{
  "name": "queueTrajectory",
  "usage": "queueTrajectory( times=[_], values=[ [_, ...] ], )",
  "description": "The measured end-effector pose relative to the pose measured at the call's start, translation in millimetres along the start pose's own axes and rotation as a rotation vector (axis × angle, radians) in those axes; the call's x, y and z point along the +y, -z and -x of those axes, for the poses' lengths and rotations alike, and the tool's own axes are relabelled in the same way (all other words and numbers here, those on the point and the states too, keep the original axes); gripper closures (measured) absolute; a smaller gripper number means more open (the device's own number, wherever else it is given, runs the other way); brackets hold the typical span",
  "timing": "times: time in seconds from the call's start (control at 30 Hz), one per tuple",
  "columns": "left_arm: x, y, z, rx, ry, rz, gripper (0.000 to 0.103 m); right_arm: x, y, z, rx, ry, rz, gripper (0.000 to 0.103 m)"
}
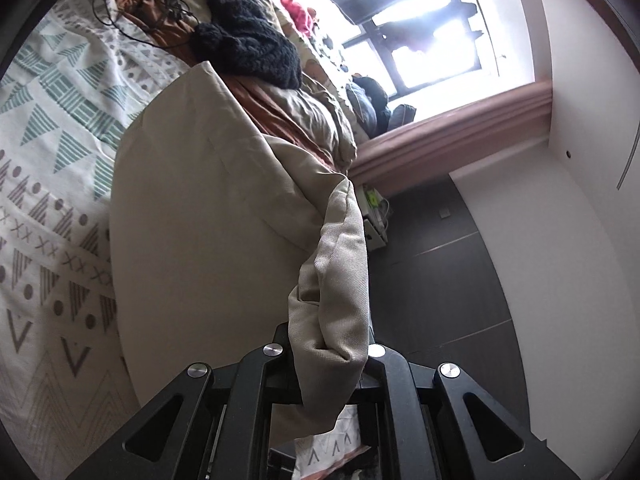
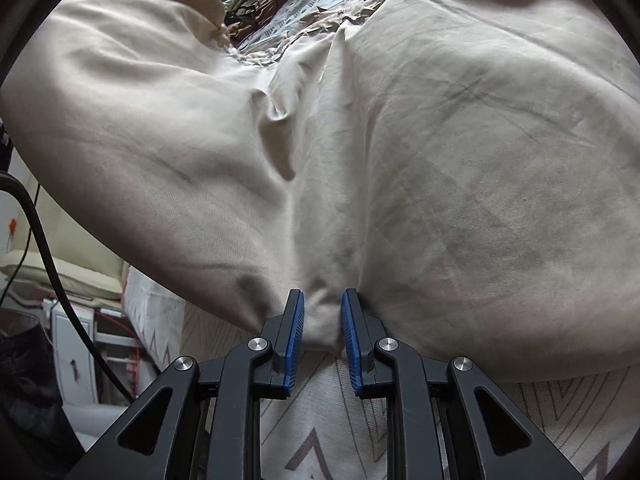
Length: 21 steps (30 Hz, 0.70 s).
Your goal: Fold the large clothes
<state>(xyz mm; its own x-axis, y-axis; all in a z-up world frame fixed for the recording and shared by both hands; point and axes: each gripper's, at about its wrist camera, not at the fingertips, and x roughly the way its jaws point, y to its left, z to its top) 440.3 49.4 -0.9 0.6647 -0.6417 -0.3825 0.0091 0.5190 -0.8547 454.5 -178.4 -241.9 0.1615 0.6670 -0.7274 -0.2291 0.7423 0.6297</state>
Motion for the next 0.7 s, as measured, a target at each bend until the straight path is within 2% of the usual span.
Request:
queueTrajectory(
  times=[0.23, 0.33, 0.53, 0.7],
  values=[
    [-25, 8, -35, 0.06, 0.012, -0.039, 0.093, -14, 0, 6, 0.004, -0.081, -0.063, 0.084],
    [-34, 12, -51, 0.088, 0.013, -0.059, 0.093, -17, 4, 22, -0.029, -0.075, -0.054, 0.084],
    [-38, 24, -95, 0.173, 0.033, -0.059, 0.093, -54, 8, 96, -0.176, -0.031, -0.134, 0.084],
    [-39, 42, -147, 0.267, 0.038, -0.058, 0.093, -106, 12, 163, -0.298, 0.065, -0.257, 0.084]
  ],
)
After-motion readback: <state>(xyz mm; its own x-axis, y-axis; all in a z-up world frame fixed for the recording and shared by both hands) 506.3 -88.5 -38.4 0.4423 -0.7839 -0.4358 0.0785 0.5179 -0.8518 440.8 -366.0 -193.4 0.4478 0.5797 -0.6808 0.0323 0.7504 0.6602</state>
